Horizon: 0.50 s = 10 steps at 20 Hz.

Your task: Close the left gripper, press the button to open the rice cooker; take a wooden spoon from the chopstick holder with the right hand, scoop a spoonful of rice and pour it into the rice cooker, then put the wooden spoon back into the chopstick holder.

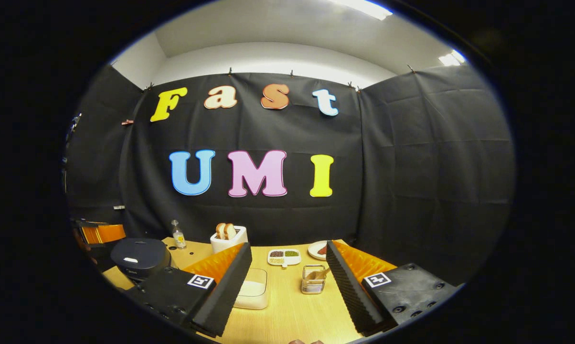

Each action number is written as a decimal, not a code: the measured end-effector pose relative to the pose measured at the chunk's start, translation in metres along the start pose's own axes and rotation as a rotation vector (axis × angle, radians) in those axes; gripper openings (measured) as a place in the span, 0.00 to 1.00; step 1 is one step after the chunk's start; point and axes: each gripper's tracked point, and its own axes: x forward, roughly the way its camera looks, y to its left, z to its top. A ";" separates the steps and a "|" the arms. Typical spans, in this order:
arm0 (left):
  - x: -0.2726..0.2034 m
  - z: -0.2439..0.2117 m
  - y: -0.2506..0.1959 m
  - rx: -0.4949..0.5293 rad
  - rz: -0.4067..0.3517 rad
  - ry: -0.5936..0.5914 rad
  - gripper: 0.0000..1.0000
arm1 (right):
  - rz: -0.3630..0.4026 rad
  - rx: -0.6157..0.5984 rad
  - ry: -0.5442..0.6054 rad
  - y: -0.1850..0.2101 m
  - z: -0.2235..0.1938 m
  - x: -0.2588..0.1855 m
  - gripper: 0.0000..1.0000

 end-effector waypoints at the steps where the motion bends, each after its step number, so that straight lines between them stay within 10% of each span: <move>1: 0.001 0.003 0.002 0.003 0.003 0.000 0.95 | -0.010 0.009 0.012 -0.002 -0.004 -0.001 0.96; 10: 0.029 -0.002 0.043 0.080 0.004 0.082 0.83 | -0.074 0.074 0.073 -0.019 -0.019 0.002 0.98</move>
